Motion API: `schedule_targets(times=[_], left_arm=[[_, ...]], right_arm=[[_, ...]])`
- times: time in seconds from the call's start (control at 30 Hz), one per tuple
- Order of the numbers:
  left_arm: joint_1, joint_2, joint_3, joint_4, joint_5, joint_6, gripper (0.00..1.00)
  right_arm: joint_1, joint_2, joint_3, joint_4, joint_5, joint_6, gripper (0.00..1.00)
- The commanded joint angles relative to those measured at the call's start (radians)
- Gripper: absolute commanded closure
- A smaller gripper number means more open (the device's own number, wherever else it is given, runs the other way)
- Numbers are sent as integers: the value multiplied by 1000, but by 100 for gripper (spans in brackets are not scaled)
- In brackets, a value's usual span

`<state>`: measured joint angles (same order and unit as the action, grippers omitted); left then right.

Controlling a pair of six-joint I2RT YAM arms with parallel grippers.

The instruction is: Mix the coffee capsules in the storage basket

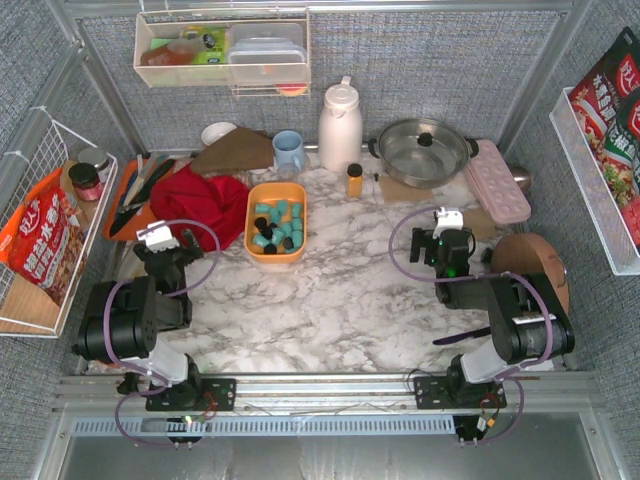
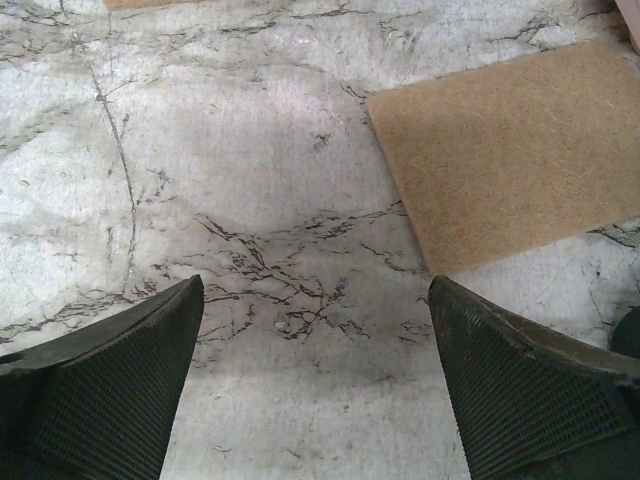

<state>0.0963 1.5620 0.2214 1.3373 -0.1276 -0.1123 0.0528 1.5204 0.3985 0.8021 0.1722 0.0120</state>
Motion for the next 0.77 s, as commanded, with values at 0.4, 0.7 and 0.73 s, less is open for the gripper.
schedule_targets(times=[0.4,0.7,0.73], left_arm=[[2,3,-1,23,11,-6,1],[2,3,0,23,11,-6,1],[2,3,0,23,11,-6,1]], right_arm=[[-3,3,14,-4,-15,8,1],[-25,5,22,-18,-54,19,1],[-24,3,17,-11,-53,18,1]])
